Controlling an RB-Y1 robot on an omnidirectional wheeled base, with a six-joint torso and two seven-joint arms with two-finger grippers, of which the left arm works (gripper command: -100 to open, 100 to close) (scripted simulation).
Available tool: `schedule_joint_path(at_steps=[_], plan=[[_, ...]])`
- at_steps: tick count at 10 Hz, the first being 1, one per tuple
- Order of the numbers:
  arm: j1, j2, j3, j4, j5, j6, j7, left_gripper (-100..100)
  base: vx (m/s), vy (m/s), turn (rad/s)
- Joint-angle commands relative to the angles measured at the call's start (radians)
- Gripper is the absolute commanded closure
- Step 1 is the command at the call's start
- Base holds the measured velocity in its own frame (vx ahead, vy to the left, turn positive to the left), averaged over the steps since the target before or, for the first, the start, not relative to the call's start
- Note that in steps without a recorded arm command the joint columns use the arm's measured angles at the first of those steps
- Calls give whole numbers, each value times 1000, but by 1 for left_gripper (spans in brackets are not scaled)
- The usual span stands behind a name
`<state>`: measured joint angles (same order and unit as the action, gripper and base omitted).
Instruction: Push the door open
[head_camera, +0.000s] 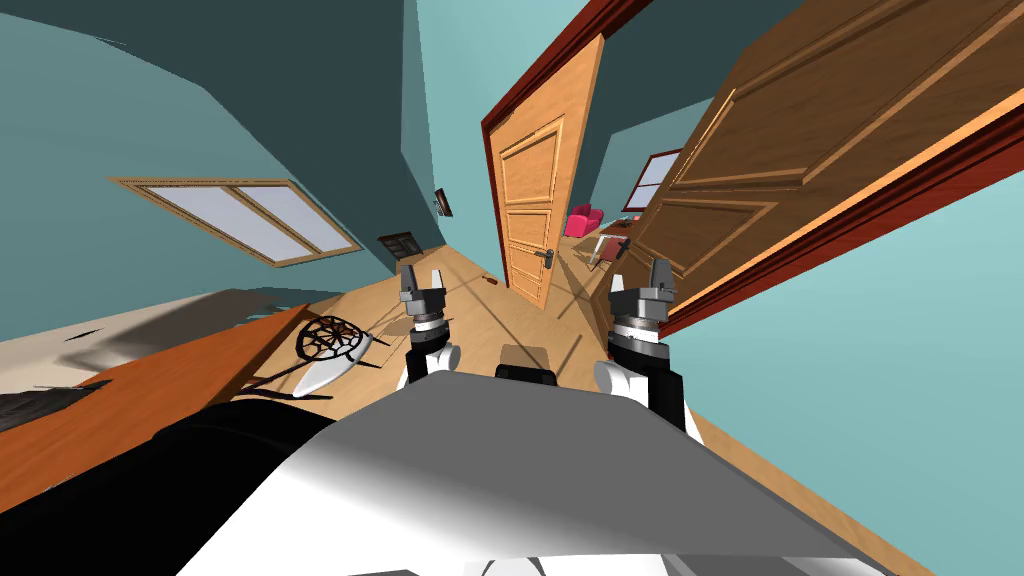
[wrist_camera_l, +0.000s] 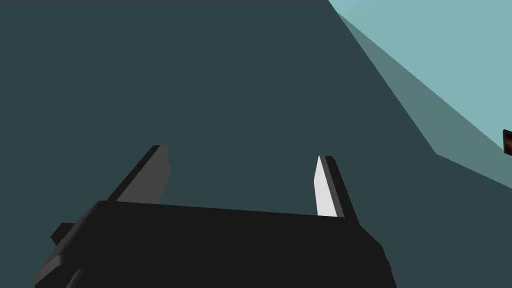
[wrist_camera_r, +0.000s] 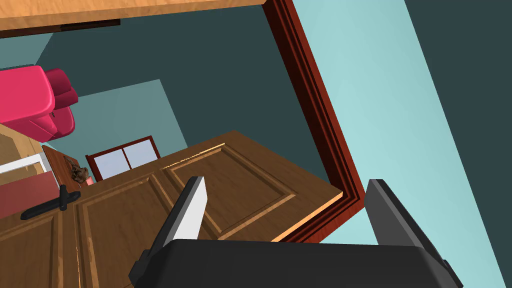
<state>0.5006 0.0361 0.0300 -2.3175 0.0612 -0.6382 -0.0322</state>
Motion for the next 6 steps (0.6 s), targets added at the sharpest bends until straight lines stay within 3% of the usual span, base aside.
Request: schedule_joint_path(at_steps=[1, 6], plan=[[-21, 6, -6, 34, 3, 4, 1, -100, 83, -84, -67], [-88, 20, -24, 146, 13, 18, 5, -100, 84, 38, -71]])
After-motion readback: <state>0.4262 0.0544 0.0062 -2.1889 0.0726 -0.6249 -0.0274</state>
